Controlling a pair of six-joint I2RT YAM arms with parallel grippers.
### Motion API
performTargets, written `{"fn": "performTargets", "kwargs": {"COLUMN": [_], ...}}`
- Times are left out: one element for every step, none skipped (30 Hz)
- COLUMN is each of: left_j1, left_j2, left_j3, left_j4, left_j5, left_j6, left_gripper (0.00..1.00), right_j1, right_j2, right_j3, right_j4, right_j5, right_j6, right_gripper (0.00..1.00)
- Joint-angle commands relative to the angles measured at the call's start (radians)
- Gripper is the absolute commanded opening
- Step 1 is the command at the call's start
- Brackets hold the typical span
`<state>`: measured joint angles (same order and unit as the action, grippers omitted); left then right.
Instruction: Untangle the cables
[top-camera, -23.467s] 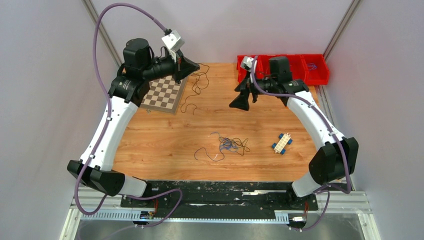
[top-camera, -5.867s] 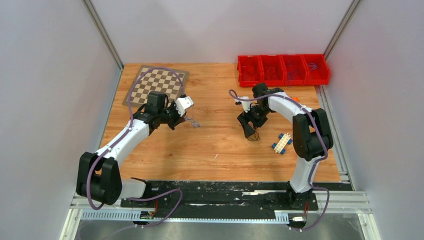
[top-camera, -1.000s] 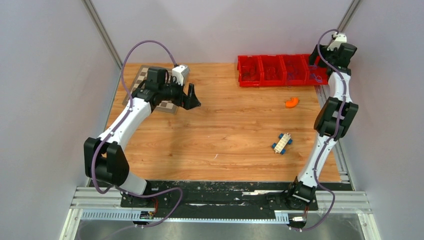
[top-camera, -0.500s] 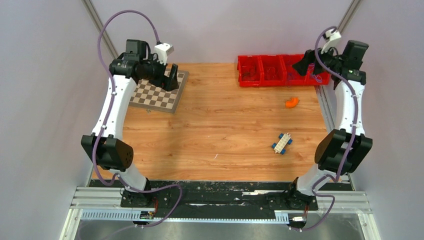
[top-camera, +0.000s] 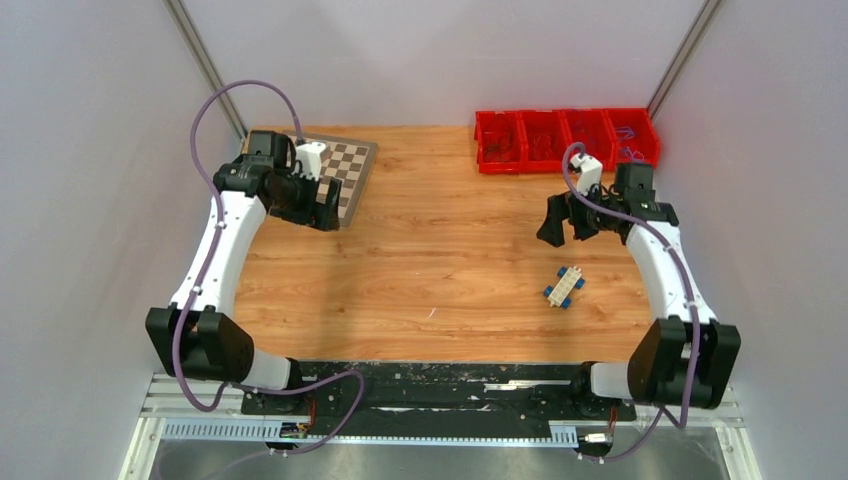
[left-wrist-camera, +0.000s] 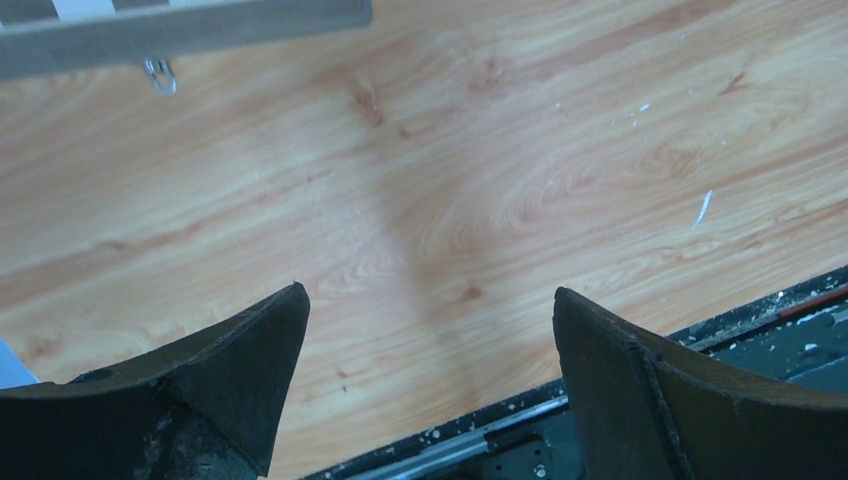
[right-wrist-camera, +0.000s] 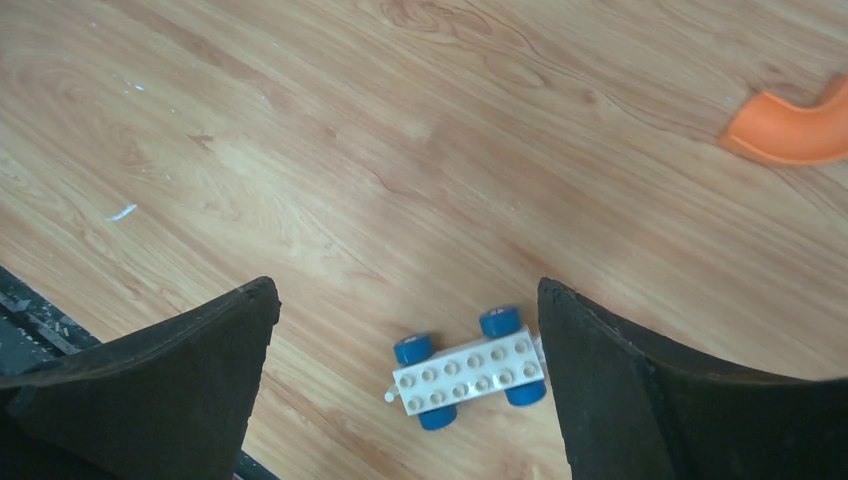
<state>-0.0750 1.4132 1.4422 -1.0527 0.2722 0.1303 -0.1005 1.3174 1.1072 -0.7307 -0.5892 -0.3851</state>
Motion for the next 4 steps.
{"fn": "performTargets", "kwargs": {"left_j1": [0.01,0.01,0.01,0.01], "left_j2": [-0.131,-0.144,-0.165,-0.176], "left_j3": [-0.092,-0.124,-0.136,-0.157], "left_j4": [0.062,0.067,0.071,0.072], "left_j5": [-0.034,-0.025,-0.02,-0.014], "left_j6": [-0.069,-0.086,-0.093,-0.105], "left_gripper": [1.0,1.0,1.0,1.0], "right_j1": [-0.004,-0.004,-0.004,-0.004], "right_j2": [-0.126,-0.145,-0.164,-0.181], "right_j3": [-0.057,-0.066,-0.072,-0.074], "right_j4": [0.009,0.005,0.001,-0.003], "right_j5": [0.091,0.103,0.113,0.118], "right_j6": [0.001,0.003,0.006,0.012], "right_gripper": [1.0,1.0,1.0,1.0]}}
